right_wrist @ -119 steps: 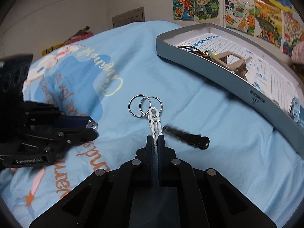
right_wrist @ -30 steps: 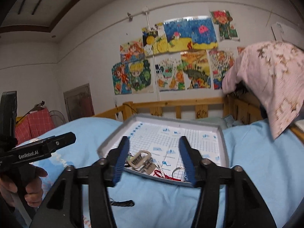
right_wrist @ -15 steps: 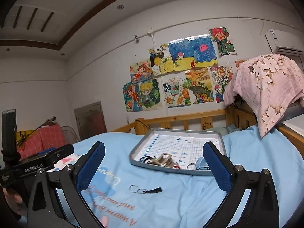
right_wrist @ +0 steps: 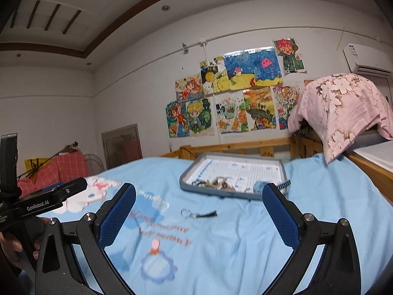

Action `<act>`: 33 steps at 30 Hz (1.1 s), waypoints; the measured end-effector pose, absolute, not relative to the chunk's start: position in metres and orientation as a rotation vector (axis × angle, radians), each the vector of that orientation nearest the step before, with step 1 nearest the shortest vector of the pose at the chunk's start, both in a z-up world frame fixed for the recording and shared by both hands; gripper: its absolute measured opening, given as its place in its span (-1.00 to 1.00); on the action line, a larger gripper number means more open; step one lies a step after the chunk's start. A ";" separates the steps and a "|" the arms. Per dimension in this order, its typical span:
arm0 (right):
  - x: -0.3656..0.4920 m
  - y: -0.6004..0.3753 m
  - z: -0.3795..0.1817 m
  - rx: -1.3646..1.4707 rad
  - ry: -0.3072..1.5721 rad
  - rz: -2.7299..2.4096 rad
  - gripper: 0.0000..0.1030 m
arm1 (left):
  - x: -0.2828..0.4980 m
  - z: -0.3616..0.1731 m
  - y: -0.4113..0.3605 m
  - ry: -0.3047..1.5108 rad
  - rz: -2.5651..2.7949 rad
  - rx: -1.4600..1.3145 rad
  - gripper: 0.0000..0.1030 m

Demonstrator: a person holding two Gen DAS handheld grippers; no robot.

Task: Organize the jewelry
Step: 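Withdraw both open tools from the tray back over the bedspread, then move the left tool to the linked silver rings while the right tool approaches the black bead hair tie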

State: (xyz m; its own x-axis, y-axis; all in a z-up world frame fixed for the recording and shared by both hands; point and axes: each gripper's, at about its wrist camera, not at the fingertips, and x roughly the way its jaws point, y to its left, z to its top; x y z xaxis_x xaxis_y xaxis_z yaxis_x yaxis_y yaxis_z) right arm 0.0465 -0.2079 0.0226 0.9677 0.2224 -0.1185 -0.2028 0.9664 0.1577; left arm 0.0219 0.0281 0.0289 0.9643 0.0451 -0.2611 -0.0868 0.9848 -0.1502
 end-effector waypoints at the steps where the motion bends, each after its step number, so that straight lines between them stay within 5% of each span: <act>1: 0.043 -0.208 0.020 0.142 0.143 0.210 0.97 | 0.019 0.026 0.029 0.263 0.071 -0.162 1.00; 16: 0.039 -0.211 0.013 0.133 0.192 0.186 0.97 | 0.024 0.024 0.021 0.293 0.052 -0.132 1.00; 33: 0.135 -0.226 0.060 0.060 0.129 0.224 0.97 | 0.138 0.041 0.029 0.311 0.063 -0.152 1.00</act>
